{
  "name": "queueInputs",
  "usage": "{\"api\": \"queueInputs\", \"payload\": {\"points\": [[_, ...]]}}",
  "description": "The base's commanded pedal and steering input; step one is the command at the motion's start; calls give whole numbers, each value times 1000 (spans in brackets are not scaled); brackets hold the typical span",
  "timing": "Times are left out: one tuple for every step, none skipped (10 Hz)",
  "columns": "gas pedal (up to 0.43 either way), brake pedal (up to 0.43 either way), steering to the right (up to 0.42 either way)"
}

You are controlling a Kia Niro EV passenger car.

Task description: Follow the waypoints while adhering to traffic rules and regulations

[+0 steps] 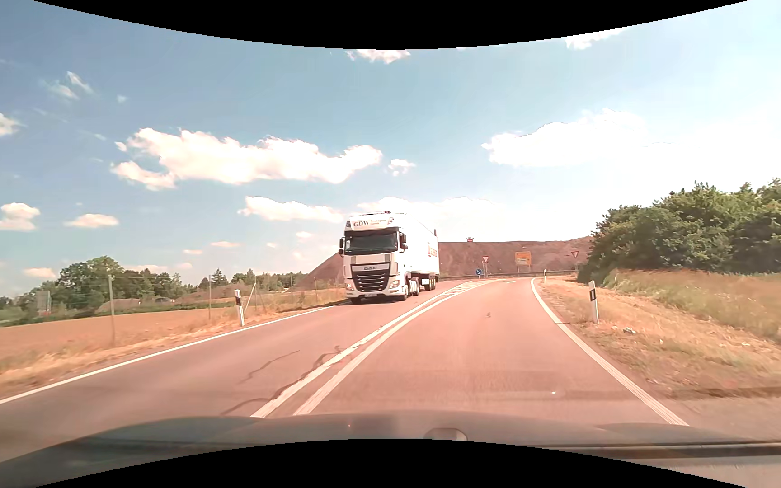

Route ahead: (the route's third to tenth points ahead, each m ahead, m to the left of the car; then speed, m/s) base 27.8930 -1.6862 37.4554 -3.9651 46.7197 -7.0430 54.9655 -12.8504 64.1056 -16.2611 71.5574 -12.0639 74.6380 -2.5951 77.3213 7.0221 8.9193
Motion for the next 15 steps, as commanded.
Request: {"api": "queueInputs", "payload": {"points": [[87,0,102],[87,0,101],[87,0,99],[87,0,93],[87,0,88],[87,0,86],[87,0,83],[87,0,75],[87,0,65],[87,0,56],[87,0,47],[87,0,38],[87,0,37],[87,0,35],[87,0,33]]}}
